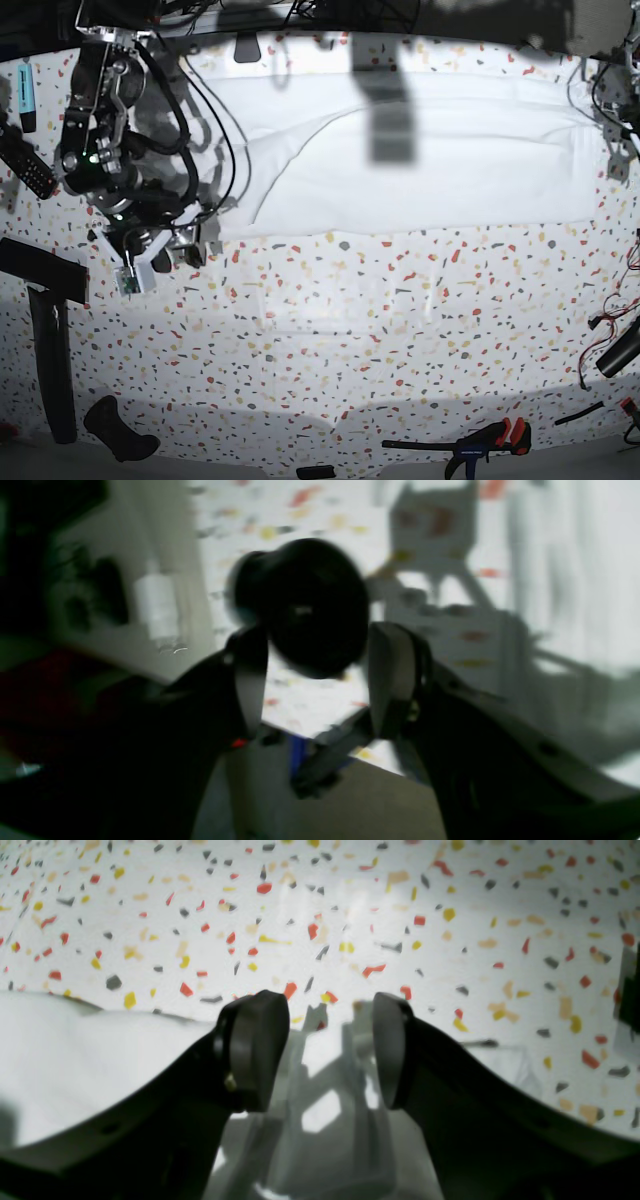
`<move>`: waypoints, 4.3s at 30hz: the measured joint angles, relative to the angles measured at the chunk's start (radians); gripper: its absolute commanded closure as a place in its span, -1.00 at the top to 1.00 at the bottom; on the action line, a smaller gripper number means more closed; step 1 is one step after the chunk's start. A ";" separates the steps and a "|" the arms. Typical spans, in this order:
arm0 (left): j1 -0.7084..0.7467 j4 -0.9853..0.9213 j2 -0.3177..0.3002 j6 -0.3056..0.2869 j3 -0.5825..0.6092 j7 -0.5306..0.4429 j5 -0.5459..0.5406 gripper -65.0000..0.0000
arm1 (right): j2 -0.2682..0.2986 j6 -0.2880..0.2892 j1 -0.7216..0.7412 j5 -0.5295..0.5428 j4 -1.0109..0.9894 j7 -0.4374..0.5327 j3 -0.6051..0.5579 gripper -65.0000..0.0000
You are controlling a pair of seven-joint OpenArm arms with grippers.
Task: Fold the T-shirt properly
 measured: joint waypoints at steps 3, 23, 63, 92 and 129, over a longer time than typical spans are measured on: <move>0.000 0.001 0.000 0.060 0.000 0.003 0.038 -0.05 | 0.001 0.000 0.047 0.075 0.000 -0.047 0.000 -0.05; 0.002 0.254 0.050 -0.229 0.000 -0.141 -0.468 -0.05 | 0.001 0.200 -0.061 0.143 -0.064 -0.025 -0.001 -0.06; -0.307 -0.463 0.277 -0.441 -0.008 -0.437 -0.432 -0.05 | 0.000 0.142 0.262 -0.091 -0.715 0.236 -0.139 -0.06; -0.470 -0.375 0.109 -0.473 0.000 -0.071 -0.558 0.07 | 0.005 0.132 0.280 0.147 -0.083 -0.405 -0.140 -0.06; -0.627 -0.960 0.027 -0.717 -0.008 -0.029 -1.007 0.07 | 0.005 0.200 -0.322 0.238 0.543 -0.493 -0.141 -0.06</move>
